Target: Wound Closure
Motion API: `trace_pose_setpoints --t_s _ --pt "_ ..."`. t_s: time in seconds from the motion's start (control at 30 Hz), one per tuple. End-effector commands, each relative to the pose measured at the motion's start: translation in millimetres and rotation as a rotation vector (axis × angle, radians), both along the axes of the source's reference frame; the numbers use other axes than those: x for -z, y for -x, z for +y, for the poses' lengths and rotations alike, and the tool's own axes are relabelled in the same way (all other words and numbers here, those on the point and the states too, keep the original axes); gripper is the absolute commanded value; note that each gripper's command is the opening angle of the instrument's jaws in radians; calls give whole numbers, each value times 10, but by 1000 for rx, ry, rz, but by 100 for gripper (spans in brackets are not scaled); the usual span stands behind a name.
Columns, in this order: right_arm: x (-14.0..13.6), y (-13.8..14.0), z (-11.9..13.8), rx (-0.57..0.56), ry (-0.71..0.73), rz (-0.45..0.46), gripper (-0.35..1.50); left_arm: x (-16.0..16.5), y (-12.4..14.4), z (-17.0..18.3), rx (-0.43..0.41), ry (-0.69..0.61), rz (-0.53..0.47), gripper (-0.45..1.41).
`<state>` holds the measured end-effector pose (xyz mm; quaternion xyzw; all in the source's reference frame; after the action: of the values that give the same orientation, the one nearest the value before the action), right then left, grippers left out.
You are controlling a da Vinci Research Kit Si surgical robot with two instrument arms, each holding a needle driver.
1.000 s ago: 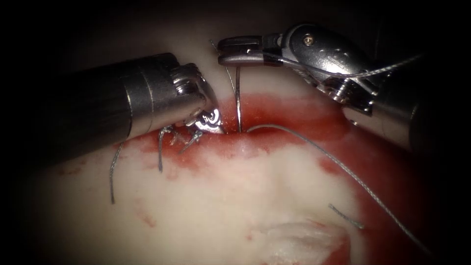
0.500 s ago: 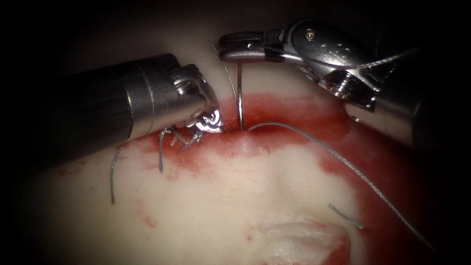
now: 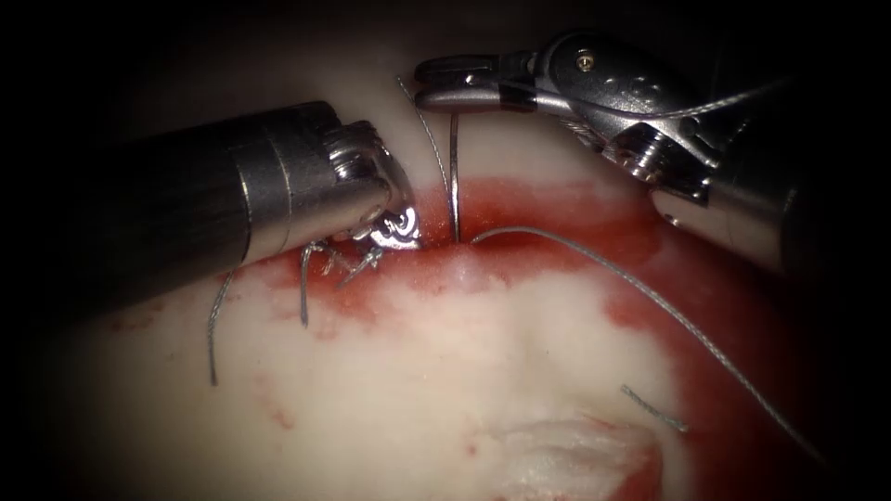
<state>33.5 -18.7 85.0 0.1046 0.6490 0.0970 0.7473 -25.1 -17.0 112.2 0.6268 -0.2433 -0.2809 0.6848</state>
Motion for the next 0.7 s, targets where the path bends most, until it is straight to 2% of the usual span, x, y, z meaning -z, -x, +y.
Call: trace_pose_setpoints --t_s 0.03,0.7 --pt "0 -8 12 -3 4 6 -35 4 6 12 2 6 -3 -45" --pt "5 -4 16 -17 -50 14 -35 6 7 13 1 3 -5 -45"
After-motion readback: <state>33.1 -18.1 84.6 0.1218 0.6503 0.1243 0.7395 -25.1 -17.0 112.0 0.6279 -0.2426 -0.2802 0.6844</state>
